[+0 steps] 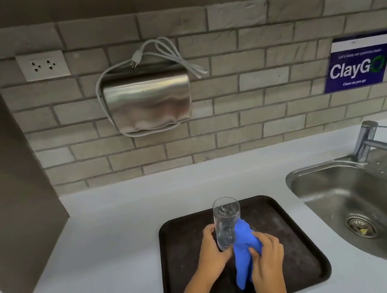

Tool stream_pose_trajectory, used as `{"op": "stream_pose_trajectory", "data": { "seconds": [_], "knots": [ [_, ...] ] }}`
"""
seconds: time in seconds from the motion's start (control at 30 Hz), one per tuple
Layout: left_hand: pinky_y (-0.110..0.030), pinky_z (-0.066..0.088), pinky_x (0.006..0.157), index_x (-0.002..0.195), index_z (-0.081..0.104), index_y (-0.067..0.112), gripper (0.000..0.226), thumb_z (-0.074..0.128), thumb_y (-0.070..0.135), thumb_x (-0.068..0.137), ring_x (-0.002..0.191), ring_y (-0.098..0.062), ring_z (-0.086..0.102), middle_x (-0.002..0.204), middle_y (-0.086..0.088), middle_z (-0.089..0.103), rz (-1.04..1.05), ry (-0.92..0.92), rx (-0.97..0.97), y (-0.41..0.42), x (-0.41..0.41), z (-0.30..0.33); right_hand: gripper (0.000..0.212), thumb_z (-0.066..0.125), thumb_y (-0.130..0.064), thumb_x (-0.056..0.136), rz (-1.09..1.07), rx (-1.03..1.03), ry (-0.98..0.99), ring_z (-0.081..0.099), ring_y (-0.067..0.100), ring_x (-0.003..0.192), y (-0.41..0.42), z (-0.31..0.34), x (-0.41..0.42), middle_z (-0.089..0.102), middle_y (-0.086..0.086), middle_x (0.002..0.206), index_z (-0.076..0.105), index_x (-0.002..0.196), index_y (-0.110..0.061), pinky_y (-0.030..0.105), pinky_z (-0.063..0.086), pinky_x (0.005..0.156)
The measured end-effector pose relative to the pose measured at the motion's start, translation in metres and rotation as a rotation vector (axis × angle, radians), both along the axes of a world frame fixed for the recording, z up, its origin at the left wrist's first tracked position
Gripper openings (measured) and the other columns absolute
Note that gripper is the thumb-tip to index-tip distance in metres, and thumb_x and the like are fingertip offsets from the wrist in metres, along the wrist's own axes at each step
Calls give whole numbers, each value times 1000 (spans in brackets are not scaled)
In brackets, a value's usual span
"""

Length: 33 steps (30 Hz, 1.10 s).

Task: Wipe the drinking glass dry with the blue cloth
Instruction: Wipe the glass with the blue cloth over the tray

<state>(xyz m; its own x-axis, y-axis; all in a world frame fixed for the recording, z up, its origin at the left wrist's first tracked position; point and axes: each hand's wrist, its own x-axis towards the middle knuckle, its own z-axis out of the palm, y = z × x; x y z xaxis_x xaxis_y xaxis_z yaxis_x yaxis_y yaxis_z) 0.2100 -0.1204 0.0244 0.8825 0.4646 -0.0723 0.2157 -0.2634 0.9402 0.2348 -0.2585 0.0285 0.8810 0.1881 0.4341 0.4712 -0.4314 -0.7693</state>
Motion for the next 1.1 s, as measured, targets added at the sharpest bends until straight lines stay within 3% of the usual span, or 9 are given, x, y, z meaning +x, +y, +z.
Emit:
{"op": "stream_pose_trajectory", "data": {
  "seconds": [0.17, 0.33, 0.47, 0.57, 0.67, 0.77, 0.83, 1.03, 1.1],
  "knots": [
    [-41, 53, 101, 131, 28, 15, 70, 79, 23, 84, 115, -22, 64, 127, -6, 59, 133, -20, -90, -9, 30, 8, 35, 52, 21, 85, 98, 90, 98, 58, 36, 102, -10, 4, 34, 55, 29, 114, 55, 118, 12, 46, 52, 89],
    [-42, 55, 101, 135, 28, 20, 76, 82, 21, 81, 117, -25, 64, 131, -7, 60, 159, -21, -122, -6, 30, 8, 37, 46, -1, 95, 251, 69, 106, 44, 14, 114, -10, 1, 40, 44, 3, 129, 51, 132, -5, 20, 38, 97],
    [-29, 58, 91, 137, 28, 23, 74, 79, 21, 84, 114, -17, 64, 130, -5, 62, 168, -37, -238, -6, 25, 10, 26, 44, -24, 101, 336, 218, 258, 46, -13, 105, 5, 0, 42, 45, -20, 116, 51, 126, -21, -4, 34, 81],
    [-10, 55, 70, 138, 33, 27, 63, 74, 25, 89, 108, -5, 65, 123, 4, 66, 208, -100, -370, -9, 16, 12, 25, 46, -18, 100, 356, 377, 380, 50, -4, 100, 22, 6, 42, 44, -16, 110, 53, 117, -34, -1, 40, 75],
    [-19, 59, 78, 134, 43, 32, 58, 75, 39, 86, 109, -12, 71, 123, 0, 71, 207, -128, -449, -11, 10, 14, 40, 46, -21, 100, 356, 207, 100, 39, -7, 110, 25, 8, 33, 38, -22, 121, 46, 134, -41, 8, 37, 88],
    [-36, 59, 86, 127, 60, 21, 43, 62, 48, 93, 104, -21, 73, 117, -13, 73, 237, -193, -644, -18, 6, 17, 54, 47, -53, 90, 342, 20, -136, 32, 8, 122, 32, 10, 23, 33, -5, 140, 41, 141, -37, 28, 34, 100],
    [-29, 57, 83, 119, 66, 24, 33, 52, 46, 99, 102, -15, 72, 115, -7, 71, 273, -221, -649, -20, 0, 20, 50, 47, -58, 88, 349, 15, -154, 32, 13, 124, 39, 18, 21, 33, -3, 142, 40, 135, -44, 34, 39, 100],
    [-34, 59, 90, 132, 61, 24, 44, 39, 50, 103, 109, -19, 74, 121, -5, 76, 283, -214, -573, -25, -16, 41, 31, 43, -32, 100, 609, 357, 441, 54, 18, 120, 47, 57, 42, 50, 4, 137, 42, 109, -62, 45, 44, 105],
    [-38, 56, 99, 134, 61, 21, 47, 41, 50, 102, 115, -21, 71, 126, -8, 74, 327, -221, -601, -23, -23, 57, 35, 41, -31, 102, 635, 319, 407, 50, 15, 126, 46, 63, 37, 48, -8, 142, 42, 116, -64, 43, 40, 109]
  ]
}}
